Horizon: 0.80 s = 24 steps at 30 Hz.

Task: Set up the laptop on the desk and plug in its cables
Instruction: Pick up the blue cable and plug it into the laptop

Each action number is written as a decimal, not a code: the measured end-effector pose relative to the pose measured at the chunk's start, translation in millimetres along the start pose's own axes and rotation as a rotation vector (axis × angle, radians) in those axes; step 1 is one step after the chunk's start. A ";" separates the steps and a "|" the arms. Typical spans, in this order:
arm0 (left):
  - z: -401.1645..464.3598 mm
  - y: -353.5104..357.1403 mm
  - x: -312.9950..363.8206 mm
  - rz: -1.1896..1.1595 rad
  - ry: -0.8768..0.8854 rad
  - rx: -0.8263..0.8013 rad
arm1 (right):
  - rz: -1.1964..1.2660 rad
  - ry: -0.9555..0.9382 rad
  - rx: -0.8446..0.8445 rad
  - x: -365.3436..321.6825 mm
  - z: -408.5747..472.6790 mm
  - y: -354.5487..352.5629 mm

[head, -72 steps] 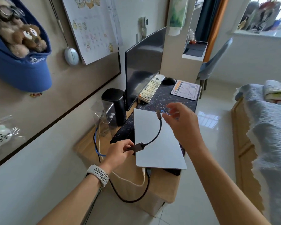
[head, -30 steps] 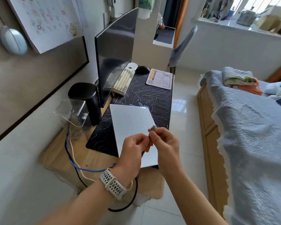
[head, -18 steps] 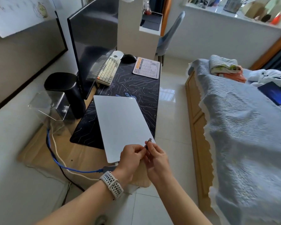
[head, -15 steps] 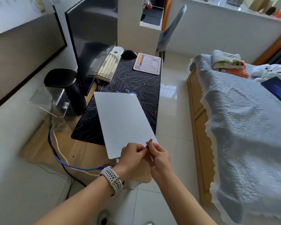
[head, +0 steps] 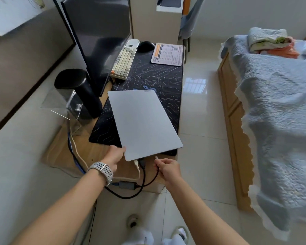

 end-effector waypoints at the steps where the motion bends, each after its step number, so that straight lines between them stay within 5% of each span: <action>1: 1.3 3.5 -0.7 -0.040 -0.035 -0.018 | -0.010 0.015 -0.005 4.5 2.0 3.1; 7: -0.7 13.1 2.5 -0.212 -0.098 -0.055 | 0.050 0.052 -0.021 17.2 11.8 10.1; 24: 10.7 16.6 -6.0 -0.114 -0.067 -0.001 | 0.195 0.004 -0.063 24.4 13.0 20.7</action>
Point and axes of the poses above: each hand's wrist, its own z-axis towards the middle knuckle, its own y-axis out of the palm, x = y × z, the point moved 4 cm from there along z, towards the middle knuckle, and after that the axes turned 7 degrees about z, right-handed, at the moved point
